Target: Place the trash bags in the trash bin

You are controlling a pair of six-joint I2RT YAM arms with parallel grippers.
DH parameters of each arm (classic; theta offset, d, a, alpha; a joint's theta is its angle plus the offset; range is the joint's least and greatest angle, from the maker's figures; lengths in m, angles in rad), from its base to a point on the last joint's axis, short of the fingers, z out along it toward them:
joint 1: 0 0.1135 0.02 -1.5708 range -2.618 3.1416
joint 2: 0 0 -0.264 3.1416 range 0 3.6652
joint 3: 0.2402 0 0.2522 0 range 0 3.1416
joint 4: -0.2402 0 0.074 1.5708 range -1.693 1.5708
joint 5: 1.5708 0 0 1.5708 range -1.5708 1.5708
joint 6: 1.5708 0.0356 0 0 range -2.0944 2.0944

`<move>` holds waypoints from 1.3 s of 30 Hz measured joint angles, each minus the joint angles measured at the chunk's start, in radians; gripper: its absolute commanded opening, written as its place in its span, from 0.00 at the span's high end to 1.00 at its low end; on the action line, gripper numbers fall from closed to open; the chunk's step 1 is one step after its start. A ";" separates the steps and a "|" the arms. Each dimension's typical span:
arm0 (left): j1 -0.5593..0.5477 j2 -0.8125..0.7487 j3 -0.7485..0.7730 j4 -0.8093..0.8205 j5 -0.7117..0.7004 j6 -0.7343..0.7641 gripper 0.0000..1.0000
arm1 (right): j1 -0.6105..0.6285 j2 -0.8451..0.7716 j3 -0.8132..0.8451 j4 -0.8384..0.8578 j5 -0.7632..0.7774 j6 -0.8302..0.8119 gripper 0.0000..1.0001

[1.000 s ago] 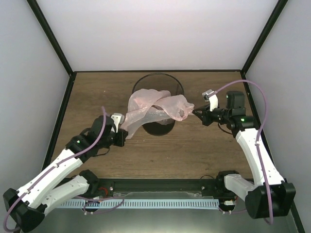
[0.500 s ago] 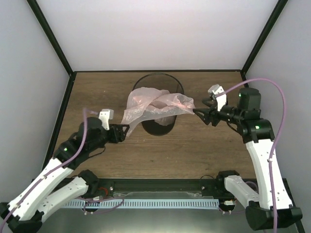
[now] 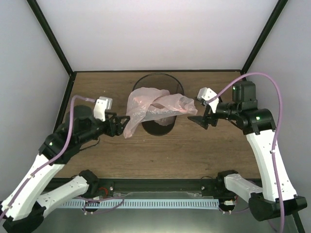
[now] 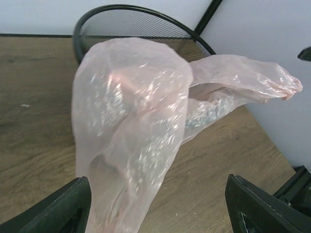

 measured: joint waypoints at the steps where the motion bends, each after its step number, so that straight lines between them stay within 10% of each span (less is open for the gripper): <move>1: 0.000 0.035 0.031 -0.005 0.012 0.018 0.23 | 0.014 0.017 0.024 -0.005 0.005 -0.018 0.10; 8: -0.054 0.235 0.113 -0.053 0.040 0.126 0.22 | 0.135 0.130 0.084 0.003 0.078 -0.062 0.18; 16: -0.119 0.273 0.094 -0.099 -0.030 0.172 0.28 | 0.246 0.217 0.172 0.003 0.120 -0.016 0.64; 22: -0.122 0.293 0.090 -0.082 -0.142 0.175 0.89 | 0.250 0.270 0.221 0.039 0.193 0.084 0.99; 39: -0.028 0.389 0.116 -0.039 -0.516 0.200 0.96 | 0.037 0.345 0.285 0.211 0.299 0.322 0.99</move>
